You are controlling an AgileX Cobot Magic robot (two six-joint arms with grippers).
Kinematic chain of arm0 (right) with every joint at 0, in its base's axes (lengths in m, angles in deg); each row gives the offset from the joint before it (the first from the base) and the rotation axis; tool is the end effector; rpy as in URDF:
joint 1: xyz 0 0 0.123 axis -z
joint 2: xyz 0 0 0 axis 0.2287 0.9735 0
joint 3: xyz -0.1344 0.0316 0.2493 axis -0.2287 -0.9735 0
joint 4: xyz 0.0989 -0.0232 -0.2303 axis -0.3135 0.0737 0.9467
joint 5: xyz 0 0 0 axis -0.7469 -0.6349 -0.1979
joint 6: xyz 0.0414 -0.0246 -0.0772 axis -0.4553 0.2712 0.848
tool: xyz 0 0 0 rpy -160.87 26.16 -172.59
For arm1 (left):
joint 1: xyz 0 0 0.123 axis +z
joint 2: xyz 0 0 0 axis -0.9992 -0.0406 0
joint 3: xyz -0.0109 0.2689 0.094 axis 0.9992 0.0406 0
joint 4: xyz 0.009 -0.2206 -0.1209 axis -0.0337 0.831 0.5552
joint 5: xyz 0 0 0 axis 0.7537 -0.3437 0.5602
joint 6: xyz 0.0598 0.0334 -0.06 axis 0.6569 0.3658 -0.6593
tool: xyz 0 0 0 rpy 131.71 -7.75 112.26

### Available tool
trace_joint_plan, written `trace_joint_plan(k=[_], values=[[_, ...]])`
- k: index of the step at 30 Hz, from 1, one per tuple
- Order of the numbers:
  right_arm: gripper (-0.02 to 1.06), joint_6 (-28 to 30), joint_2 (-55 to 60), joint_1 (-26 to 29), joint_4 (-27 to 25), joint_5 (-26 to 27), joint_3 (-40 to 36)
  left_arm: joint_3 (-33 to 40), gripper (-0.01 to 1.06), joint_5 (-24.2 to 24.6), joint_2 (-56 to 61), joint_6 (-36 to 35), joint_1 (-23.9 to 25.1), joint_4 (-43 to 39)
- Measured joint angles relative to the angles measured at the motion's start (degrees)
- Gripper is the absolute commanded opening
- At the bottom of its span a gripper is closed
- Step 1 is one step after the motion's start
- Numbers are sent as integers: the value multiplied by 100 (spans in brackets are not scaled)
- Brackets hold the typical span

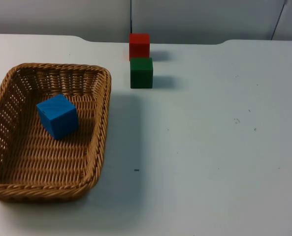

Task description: Pick up the basket with the left hand and place the blue cube into the basket with the right hand.

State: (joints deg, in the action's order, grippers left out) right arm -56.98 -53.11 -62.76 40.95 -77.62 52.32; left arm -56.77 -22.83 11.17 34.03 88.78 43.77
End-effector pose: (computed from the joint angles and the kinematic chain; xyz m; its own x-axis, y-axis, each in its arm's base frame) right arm -0.0016 -0.0083 0.2783 -0.3069 -0.3612 -0.8805 -0.7335 0.6793 -0.0230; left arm -0.0070 -0.0021 0.2793 -0.4710 0.0235 -0.8818 0.0155 0.9997 0.0184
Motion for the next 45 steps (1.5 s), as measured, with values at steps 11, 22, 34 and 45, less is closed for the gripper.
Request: trace_joint_plan(k=[11, 22, 34, 45], values=[[105, 0, 0, 0, 0, 0, 0, 0, 105, -5, 0, 0, 0, 0], [105, 0, 0, 0, 0, 0, 0, 0, 105, -5, 0, 0, 0, 0], [105, 0, 0, 0, 0, 0, 0, 0, 105, -5, 0, 0, 0, 0], [105, 0, 0, 0, 0, 0, 0, 0, 105, -5, 0, 0, 0, 0]])
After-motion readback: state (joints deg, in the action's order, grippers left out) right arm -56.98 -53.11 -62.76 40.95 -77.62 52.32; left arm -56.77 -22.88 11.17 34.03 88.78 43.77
